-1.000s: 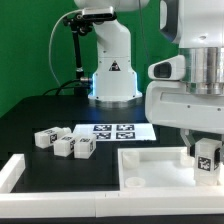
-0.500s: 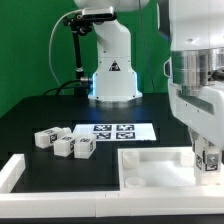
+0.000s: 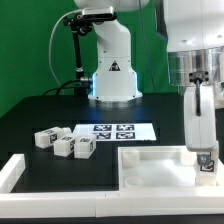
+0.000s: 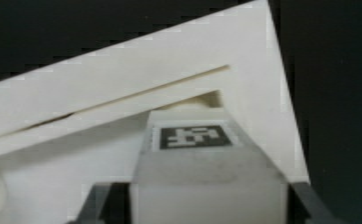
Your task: Assemble one leg
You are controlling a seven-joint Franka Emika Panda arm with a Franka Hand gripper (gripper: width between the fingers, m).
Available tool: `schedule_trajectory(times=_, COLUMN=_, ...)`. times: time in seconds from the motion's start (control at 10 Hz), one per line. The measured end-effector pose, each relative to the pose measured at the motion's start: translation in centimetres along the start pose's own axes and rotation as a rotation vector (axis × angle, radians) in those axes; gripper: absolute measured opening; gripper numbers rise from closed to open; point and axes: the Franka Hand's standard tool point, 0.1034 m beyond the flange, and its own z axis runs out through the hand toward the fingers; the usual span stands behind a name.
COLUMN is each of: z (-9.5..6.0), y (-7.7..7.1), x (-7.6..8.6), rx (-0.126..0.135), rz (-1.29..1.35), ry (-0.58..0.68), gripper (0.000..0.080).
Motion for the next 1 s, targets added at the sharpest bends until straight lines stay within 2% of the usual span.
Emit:
schedule_trajectory(times=0.4, z=0.0, y=0.0, x=0.2, rx=0.006, rz=0.034, ry=0.012, gripper=0.0285)
schedule_trajectory(times=0.5, z=-0.2, y=-0.1, x=0.1, rx=0.007, rz=0.016, ry=0.010, gripper=0.0480)
schedule_trajectory(times=0.6, z=-1.5, y=-0.6, x=-0.2, rx=0.018, rz=-0.018, ry=-0.002, gripper=0.0617)
schedule_trajectory(times=0.8, z=-4.9, y=-2.0, x=-0.7, rx=0.061, rz=-0.057, ry=-0.033, gripper=0.0639)
schedule_trajectory(times=0.9, z=-5.8, y=-2.5, x=-0.7, rx=0.075, rz=-0.078, ry=-0.038, gripper=0.0648)
schedule_trajectory(times=1.0, z=-5.7, y=-2.4, x=-0.6, rx=0.074, rz=-0.080, ry=-0.037, gripper=0.0648)
